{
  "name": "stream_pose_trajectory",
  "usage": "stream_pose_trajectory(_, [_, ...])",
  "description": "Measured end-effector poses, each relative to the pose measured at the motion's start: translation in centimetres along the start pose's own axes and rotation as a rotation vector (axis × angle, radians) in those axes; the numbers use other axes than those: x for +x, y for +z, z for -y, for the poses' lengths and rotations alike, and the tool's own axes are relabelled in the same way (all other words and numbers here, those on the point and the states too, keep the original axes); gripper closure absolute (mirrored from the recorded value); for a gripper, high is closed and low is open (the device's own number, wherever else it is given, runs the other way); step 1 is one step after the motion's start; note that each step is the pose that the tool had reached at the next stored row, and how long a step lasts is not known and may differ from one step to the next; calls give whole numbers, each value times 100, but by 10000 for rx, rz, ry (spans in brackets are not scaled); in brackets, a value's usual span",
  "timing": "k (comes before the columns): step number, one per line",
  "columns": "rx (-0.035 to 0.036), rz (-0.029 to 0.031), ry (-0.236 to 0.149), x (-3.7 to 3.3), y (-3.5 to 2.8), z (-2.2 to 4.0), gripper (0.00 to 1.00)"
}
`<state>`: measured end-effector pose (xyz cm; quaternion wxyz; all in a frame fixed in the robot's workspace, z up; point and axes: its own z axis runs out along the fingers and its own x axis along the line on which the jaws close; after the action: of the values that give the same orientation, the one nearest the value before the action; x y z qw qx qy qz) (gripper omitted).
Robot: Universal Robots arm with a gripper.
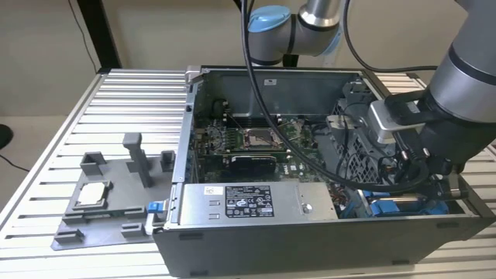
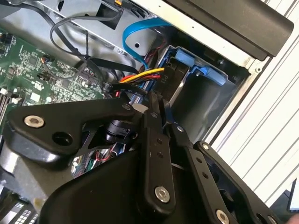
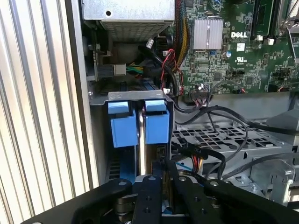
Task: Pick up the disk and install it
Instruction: 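Insert the second disk wire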
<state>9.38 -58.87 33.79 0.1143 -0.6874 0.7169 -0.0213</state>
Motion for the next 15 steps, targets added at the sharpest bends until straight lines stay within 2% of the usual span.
stream_pose_trajectory(7, [9,-43,-8,5,33,-7,100])
stream_pose_trajectory(15, [73,-34,-17,-8,36,-22,100])
